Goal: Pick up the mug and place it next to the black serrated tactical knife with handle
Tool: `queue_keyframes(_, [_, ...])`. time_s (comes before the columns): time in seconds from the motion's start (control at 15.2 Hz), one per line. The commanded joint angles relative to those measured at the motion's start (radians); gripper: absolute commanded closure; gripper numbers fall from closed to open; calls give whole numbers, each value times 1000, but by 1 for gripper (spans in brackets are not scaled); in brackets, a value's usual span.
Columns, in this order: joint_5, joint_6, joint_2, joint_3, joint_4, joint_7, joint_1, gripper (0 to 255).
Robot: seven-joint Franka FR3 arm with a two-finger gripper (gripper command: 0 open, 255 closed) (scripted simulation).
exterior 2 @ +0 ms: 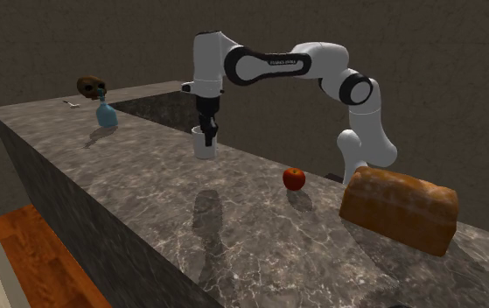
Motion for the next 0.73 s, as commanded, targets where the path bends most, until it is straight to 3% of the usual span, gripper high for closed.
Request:
queue_keyframes(0.0, [3,-34,10,0,44,-2,-4,255])
queue_keyframes(0.66, [33,-229,108,0,335,-14,-43,255])
